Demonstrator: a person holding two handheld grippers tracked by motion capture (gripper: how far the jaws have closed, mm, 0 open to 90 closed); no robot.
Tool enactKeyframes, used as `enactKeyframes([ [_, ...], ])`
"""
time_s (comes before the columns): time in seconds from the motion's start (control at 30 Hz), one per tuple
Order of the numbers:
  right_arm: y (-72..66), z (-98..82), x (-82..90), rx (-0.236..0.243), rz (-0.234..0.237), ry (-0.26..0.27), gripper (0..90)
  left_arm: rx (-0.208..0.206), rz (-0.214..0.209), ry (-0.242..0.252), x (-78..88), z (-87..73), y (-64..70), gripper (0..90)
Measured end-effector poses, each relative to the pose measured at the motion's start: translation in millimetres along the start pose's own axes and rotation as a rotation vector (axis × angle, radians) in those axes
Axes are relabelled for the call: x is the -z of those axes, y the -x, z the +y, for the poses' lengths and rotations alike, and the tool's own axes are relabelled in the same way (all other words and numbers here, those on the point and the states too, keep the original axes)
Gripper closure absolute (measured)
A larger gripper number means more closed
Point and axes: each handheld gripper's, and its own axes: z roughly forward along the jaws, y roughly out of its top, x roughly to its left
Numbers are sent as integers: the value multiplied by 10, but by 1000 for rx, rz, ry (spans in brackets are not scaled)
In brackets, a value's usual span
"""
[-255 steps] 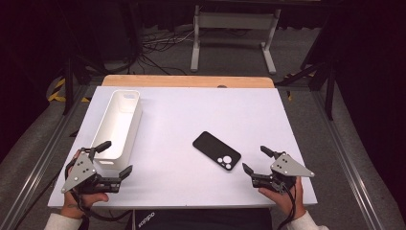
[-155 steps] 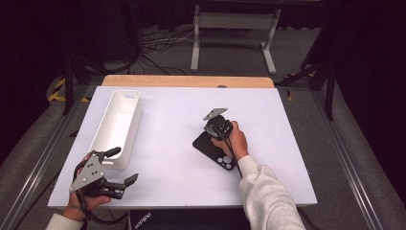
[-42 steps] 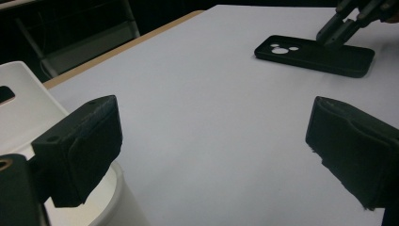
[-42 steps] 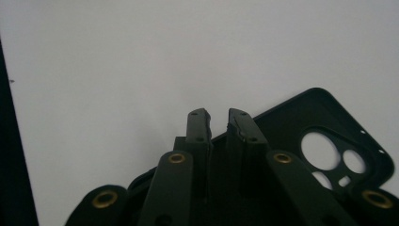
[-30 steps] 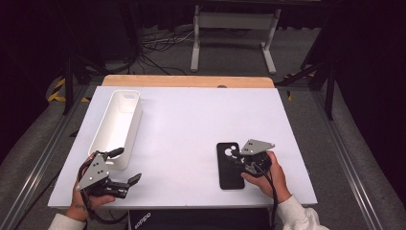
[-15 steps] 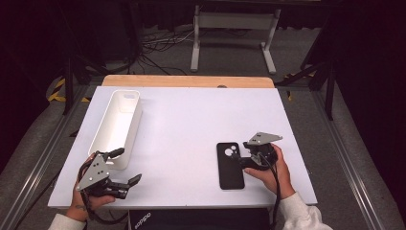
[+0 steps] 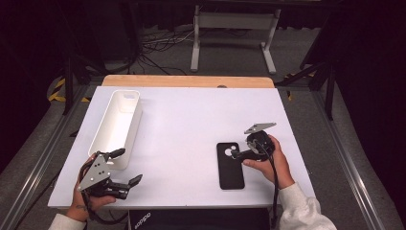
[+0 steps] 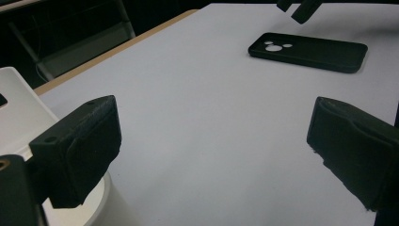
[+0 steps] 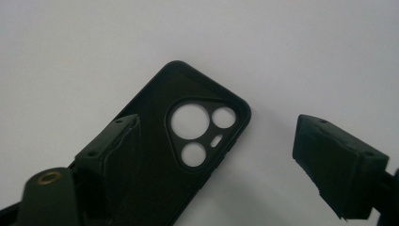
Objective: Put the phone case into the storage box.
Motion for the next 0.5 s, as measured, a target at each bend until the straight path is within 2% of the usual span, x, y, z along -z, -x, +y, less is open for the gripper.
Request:
enactKeyframes([
  [0.17, 96, 98, -22, -25, -24, -39, 182, -3, -1, -2, -5, -2, -1, 44],
  [0.27, 140, 134, -62, -44, -22, -62, 180, 0, -3, -4, -10, -3, 1, 44],
  [0.33, 151, 150, -96, -50, -23, -69, 276, 5, -4, -5, -12, -6, 6, 45],
  [0.4, 148, 154, -113, -51, -16, -74, 302, 1, -4, -5, -12, -7, 0, 45],
  [0.47, 131, 158, -149, -44, -10, -91, 419, 3, -6, -7, -14, -9, -3, 45],
  [0.5, 123, 157, -171, -41, -2, -99, 442, 2, -5, -8, -15, -8, -2, 45],
])
